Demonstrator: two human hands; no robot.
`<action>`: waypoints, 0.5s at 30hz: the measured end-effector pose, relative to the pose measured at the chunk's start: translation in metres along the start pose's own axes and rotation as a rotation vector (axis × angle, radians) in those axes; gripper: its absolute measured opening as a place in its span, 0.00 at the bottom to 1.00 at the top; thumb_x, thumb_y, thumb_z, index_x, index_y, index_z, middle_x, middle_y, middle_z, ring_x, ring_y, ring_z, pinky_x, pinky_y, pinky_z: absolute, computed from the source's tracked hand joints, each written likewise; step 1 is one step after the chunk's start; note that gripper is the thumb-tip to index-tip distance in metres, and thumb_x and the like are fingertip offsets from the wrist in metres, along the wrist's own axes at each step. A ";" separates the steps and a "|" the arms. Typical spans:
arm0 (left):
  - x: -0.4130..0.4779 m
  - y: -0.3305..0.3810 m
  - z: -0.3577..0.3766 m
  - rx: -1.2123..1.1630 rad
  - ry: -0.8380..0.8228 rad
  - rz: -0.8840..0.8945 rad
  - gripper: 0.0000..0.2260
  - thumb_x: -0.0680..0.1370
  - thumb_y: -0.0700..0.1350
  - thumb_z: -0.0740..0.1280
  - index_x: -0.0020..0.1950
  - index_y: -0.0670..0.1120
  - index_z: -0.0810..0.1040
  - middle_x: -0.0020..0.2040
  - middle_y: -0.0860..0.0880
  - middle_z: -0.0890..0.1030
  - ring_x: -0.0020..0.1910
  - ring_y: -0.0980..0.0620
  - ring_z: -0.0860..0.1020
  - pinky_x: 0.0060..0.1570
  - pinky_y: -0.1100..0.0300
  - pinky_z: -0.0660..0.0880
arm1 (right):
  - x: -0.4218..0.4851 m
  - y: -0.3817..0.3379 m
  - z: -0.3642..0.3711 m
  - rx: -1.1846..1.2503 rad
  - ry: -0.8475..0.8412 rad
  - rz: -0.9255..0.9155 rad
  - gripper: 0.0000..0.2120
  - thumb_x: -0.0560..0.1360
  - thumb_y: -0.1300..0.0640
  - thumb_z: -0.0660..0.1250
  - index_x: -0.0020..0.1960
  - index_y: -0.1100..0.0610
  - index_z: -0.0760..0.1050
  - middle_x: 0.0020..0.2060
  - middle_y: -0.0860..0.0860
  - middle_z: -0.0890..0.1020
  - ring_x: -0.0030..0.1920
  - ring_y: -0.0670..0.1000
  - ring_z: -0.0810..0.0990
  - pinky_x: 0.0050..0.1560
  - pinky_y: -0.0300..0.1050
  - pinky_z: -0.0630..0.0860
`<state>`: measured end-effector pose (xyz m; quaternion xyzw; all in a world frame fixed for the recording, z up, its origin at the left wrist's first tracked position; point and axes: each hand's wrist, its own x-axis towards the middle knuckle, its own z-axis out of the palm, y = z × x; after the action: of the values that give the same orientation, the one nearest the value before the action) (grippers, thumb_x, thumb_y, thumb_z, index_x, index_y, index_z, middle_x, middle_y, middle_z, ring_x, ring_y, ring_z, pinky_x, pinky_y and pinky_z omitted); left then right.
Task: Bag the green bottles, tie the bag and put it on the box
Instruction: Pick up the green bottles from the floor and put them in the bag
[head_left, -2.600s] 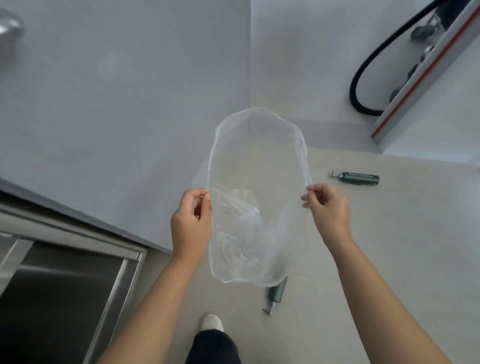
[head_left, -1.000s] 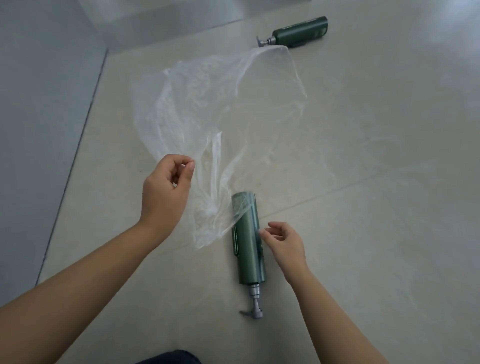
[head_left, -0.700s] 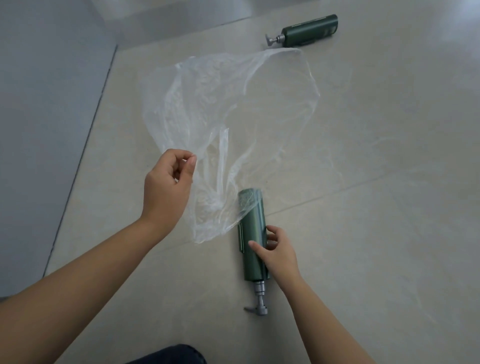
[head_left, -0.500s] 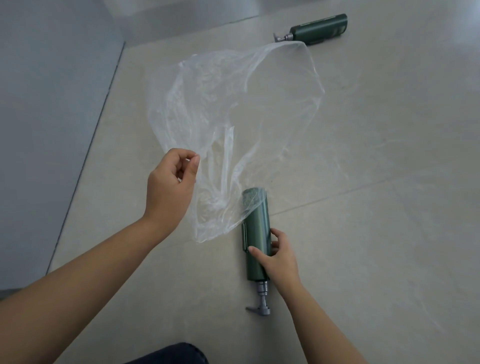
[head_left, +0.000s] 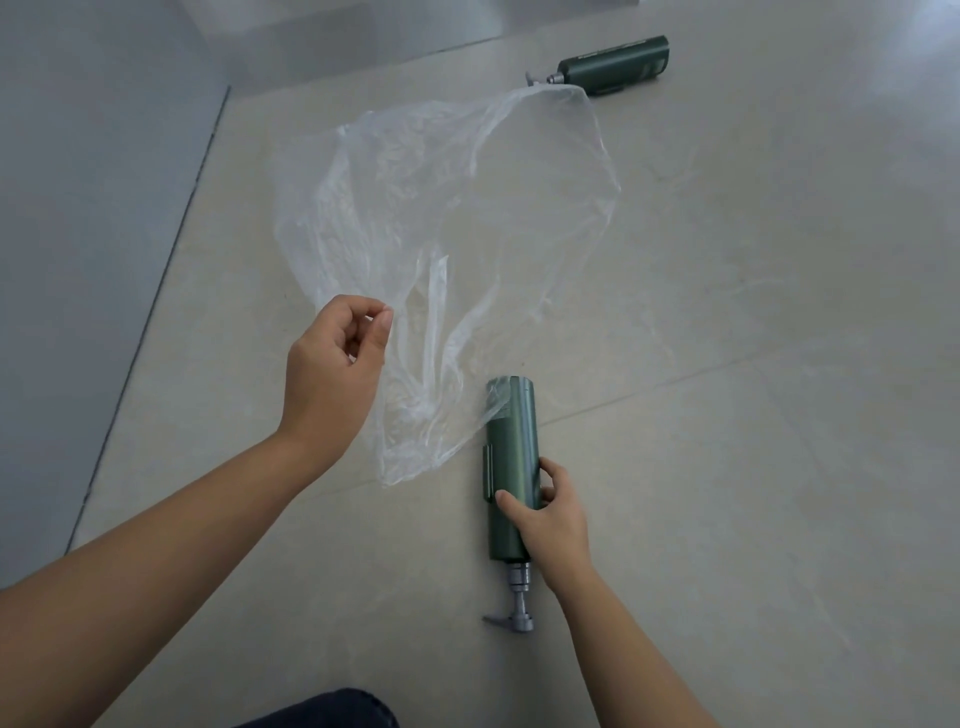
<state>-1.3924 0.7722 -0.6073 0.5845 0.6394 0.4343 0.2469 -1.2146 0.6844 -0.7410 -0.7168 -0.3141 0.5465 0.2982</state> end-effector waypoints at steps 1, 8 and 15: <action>0.001 0.001 0.001 0.002 0.000 0.005 0.08 0.77 0.45 0.63 0.41 0.57 0.72 0.32 0.51 0.74 0.34 0.50 0.72 0.34 0.66 0.70 | 0.001 -0.002 -0.005 0.023 0.011 0.003 0.30 0.65 0.55 0.74 0.64 0.49 0.67 0.49 0.53 0.79 0.47 0.50 0.79 0.51 0.51 0.79; 0.004 0.005 0.016 0.018 -0.015 0.011 0.03 0.77 0.46 0.62 0.45 0.48 0.74 0.33 0.51 0.74 0.33 0.52 0.72 0.33 0.68 0.69 | 0.009 -0.029 -0.048 0.080 0.076 -0.067 0.29 0.66 0.55 0.73 0.65 0.48 0.67 0.49 0.53 0.78 0.46 0.51 0.79 0.48 0.54 0.80; 0.015 0.012 0.030 0.015 -0.021 0.020 0.03 0.77 0.46 0.62 0.46 0.48 0.74 0.32 0.49 0.74 0.35 0.45 0.74 0.34 0.64 0.71 | -0.003 -0.064 -0.073 0.161 0.098 -0.179 0.28 0.67 0.55 0.73 0.64 0.45 0.67 0.49 0.51 0.78 0.46 0.49 0.80 0.43 0.46 0.80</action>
<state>-1.3642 0.7936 -0.6090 0.5972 0.6343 0.4256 0.2448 -1.1520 0.7163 -0.6732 -0.6854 -0.3172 0.5054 0.4173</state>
